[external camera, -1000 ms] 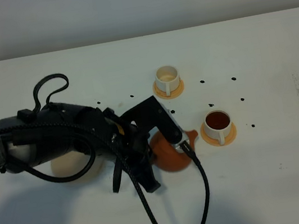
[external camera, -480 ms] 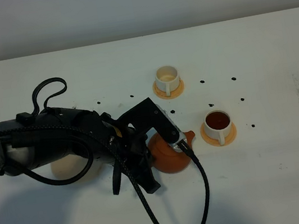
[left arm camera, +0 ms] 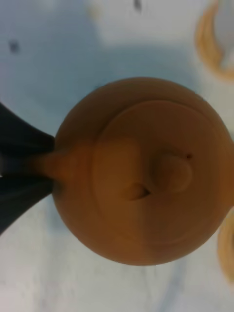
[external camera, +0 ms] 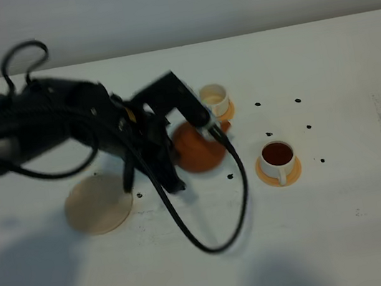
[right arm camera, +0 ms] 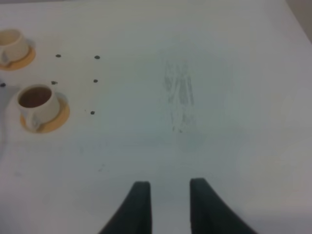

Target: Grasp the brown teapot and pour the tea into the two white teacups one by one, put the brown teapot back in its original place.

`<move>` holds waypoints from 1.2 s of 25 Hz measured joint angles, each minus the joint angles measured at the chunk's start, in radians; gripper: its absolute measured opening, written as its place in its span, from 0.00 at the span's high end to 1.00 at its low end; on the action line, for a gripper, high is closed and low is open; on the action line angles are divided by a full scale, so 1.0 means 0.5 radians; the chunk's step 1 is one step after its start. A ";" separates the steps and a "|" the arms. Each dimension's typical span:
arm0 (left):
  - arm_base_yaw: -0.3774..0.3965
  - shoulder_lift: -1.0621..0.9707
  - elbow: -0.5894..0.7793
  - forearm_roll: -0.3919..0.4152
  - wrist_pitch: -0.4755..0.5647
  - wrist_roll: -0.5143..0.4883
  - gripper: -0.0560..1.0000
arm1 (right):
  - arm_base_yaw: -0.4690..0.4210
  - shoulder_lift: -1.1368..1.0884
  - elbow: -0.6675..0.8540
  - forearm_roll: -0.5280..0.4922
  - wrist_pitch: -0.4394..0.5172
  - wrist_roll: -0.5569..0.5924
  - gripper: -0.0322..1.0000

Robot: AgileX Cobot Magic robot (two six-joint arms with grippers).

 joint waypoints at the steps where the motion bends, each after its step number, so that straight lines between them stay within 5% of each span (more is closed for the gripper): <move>1: 0.022 0.000 -0.039 0.038 0.025 -0.014 0.86 | 0.000 0.000 0.000 0.000 0.000 0.000 0.76; 9: 0.225 0.007 -0.225 0.283 0.124 -0.025 0.86 | 0.000 0.000 0.000 0.000 0.000 0.000 0.76; 30: 0.297 0.646 -1.176 0.357 0.547 0.335 0.86 | 0.000 0.000 0.000 0.000 0.000 0.000 0.76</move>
